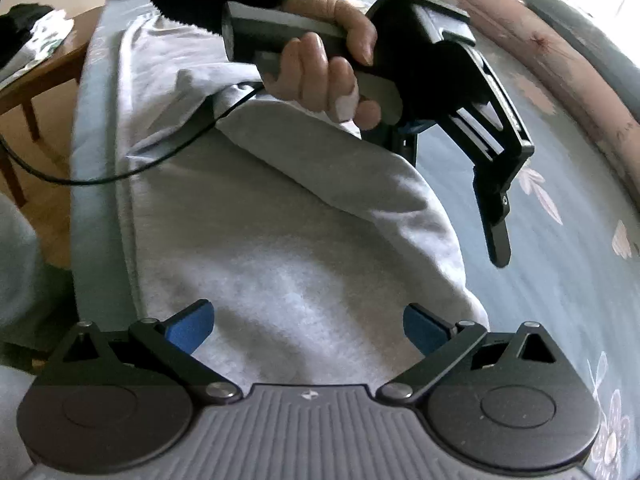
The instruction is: Fold clothes
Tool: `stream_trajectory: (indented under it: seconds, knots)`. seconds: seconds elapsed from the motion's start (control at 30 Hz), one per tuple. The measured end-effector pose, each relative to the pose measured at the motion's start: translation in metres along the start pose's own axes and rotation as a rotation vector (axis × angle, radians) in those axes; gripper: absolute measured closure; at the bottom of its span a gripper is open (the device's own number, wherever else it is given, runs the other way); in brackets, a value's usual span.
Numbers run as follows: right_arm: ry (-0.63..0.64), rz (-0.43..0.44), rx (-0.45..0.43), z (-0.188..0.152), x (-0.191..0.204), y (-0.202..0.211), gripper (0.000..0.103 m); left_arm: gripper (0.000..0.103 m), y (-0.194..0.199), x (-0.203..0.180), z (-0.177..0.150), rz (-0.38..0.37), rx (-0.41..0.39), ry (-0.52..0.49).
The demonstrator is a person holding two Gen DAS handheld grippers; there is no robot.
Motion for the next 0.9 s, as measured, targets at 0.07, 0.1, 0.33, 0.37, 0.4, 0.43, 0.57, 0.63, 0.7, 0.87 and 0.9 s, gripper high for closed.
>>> stream_trajectory:
  seconds: [0.07, 0.1, 0.33, 0.37, 0.4, 0.43, 0.57, 0.63, 0.7, 0.87, 0.9]
  knots:
    - [-0.014, -0.007, -0.009, -0.003, 0.0, 0.001, 0.001, 0.039, 0.001, -0.005, -0.006, -0.006, 0.026, -0.03]
    - [-0.022, -0.006, -0.012, -0.004, 0.0, 0.002, 0.001, 0.039, 0.001, -0.007, -0.011, -0.009, 0.055, -0.05]
    - [-0.045, -0.039, 0.007, -0.027, -0.01, 0.009, 0.001, 0.03, 0.02, -0.03, -0.017, -0.049, 0.037, -0.068]
    - [-0.048, -0.042, 0.006, -0.028, -0.012, 0.01, 0.001, 0.029, 0.019, -0.031, -0.014, -0.052, 0.013, -0.067]
    - [-0.05, -0.044, 0.005, -0.03, -0.014, 0.011, 0.001, 0.029, 0.015, -0.032, -0.01, -0.034, 0.005, -0.066]
    - [-0.051, -0.047, 0.003, -0.03, -0.015, 0.011, 0.001, 0.029, 0.01, -0.032, -0.006, -0.013, 0.0, -0.064]
    - [-0.052, -0.053, -0.016, -0.025, -0.017, 0.011, 0.001, 0.03, -0.008, -0.03, 0.015, 0.026, -0.059, -0.062]
    - [-0.057, -0.054, -0.017, -0.025, -0.018, 0.01, 0.001, 0.03, -0.015, -0.033, 0.024, 0.055, -0.07, -0.063]
    - [-0.06, -0.058, -0.015, -0.027, -0.018, 0.009, 0.001, 0.03, -0.015, -0.039, 0.026, 0.081, -0.073, -0.123]
    - [-0.074, -0.062, -0.003, -0.034, -0.018, 0.006, 0.001, 0.031, -0.006, -0.063, 0.013, 0.179, -0.095, -0.431]
    - [-0.078, -0.064, 0.0, -0.036, -0.018, 0.006, 0.001, 0.031, -0.006, -0.064, 0.012, 0.209, -0.099, -0.486]
Point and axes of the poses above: each gripper's, at about its wrist camera, not at the fingertips, and y roughly against the way its jaws point, x to its left, z to its top, the point moved 7 cm from there along -y, roughly the way its jaws point, and after that the axes turned 15 degrees about z, right-handed, at the moved point
